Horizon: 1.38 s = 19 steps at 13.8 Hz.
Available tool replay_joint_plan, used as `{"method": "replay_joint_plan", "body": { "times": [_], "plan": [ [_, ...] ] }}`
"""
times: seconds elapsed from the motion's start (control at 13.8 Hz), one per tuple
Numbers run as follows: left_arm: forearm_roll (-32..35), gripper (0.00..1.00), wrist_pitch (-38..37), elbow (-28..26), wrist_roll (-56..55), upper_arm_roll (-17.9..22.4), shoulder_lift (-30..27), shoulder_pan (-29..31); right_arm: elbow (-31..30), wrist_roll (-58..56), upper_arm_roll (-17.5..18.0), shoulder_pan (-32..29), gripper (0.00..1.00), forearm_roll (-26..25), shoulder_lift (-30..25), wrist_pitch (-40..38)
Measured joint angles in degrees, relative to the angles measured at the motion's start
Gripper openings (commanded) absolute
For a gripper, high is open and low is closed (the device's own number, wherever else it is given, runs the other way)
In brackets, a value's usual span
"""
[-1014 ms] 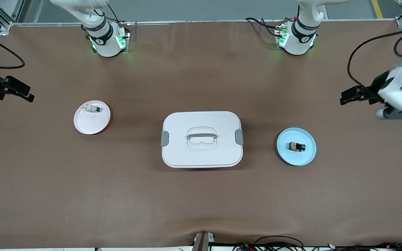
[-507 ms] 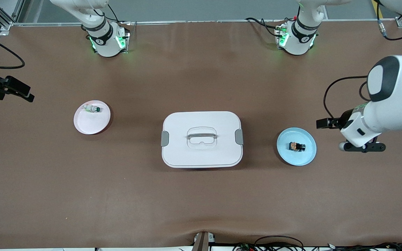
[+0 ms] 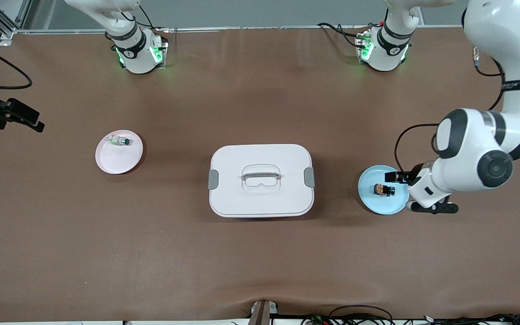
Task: Transfer orange switch to right arm and place
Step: 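Reach the left gripper down to the black-orange switch on the blue plate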
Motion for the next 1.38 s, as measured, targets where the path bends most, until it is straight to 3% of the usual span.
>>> {"method": "replay_joint_plan", "body": {
  "times": [0.72,1.38],
  "plan": [
    [5.8,1.00,16.8,-7.5,0.0,0.0,3.6,0.2,-0.1,0.0,0.0,0.0,1.00,0.0,0.0,0.0],
    [5.8,1.00,18.7,-10.4,-2.2,0.0,4.7,0.1,-0.1,0.0,0.1,0.0,1.00,0.0,0.0,0.0]
  ]
}}
